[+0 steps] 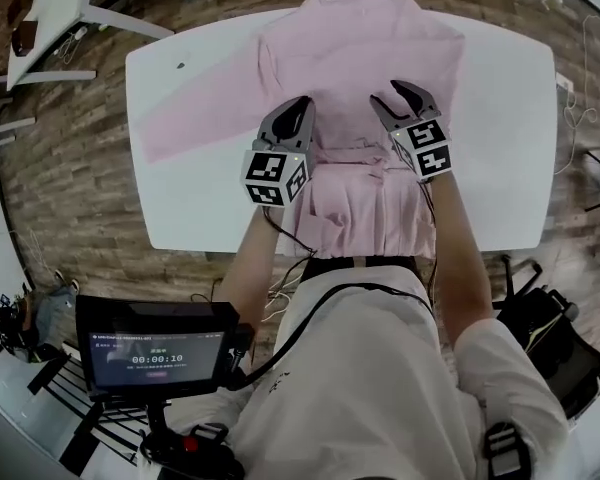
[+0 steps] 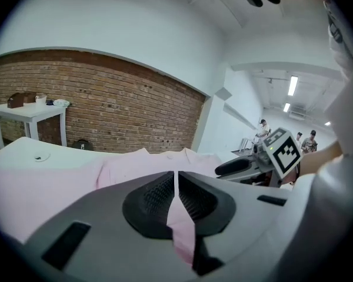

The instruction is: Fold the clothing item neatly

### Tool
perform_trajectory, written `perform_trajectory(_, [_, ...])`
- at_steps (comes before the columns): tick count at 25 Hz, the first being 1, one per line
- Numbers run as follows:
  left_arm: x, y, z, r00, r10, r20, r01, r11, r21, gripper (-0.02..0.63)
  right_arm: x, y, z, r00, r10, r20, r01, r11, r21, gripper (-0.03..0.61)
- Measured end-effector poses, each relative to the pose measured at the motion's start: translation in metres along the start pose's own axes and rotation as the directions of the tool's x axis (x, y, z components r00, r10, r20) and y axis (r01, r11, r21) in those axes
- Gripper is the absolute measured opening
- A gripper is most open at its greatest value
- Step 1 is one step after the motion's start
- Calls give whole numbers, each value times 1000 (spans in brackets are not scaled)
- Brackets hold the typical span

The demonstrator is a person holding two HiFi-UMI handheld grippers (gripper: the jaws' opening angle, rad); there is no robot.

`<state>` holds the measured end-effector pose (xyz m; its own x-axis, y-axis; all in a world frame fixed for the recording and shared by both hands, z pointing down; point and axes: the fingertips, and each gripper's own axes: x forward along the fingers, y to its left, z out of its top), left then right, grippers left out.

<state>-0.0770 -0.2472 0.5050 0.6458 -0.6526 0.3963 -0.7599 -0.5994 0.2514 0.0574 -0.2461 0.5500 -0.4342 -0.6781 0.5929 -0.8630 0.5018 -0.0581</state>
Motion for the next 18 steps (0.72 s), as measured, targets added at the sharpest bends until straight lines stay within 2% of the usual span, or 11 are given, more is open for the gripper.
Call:
perform_trajectory(3, [25, 11, -6, 999, 37, -27, -37, 999, -4, 3, -13, -44, -20, 997, -64, -30, 65, 997, 48, 199])
perform_trajectory(5, [36, 20, -9, 997, 69, -44, -70, 997, -16, 3, -24, -68, -33, 993, -109, -52, 114, 989, 93, 97])
perform_trajectory(7, [46, 24, -16, 993, 100, -68, -102, 995, -23, 3, -35, -89, -54, 984, -146, -104, 158, 980, 121, 51])
perform_trajectory(9, [55, 29, -26, 986, 138, -98, -142, 989, -31, 5, -44, -107, -79, 970, -176, -167, 195, 975, 104, 50])
perform_trajectory(12, [58, 38, -36, 973, 189, -135, -197, 979, -44, 3, -54, -122, -93, 959, -203, -199, 218, 974, 58, 41])
perform_trajectory(15, [55, 44, -30, 969, 212, -130, -219, 975, -40, 3, -56, -122, -89, 958, -199, -206, 212, 976, 44, 41])
perform_trajectory(18, [59, 43, -13, 974, 209, -91, -211, 977, -12, 3, -58, -122, -68, 967, -205, -148, 214, 976, 43, 41])
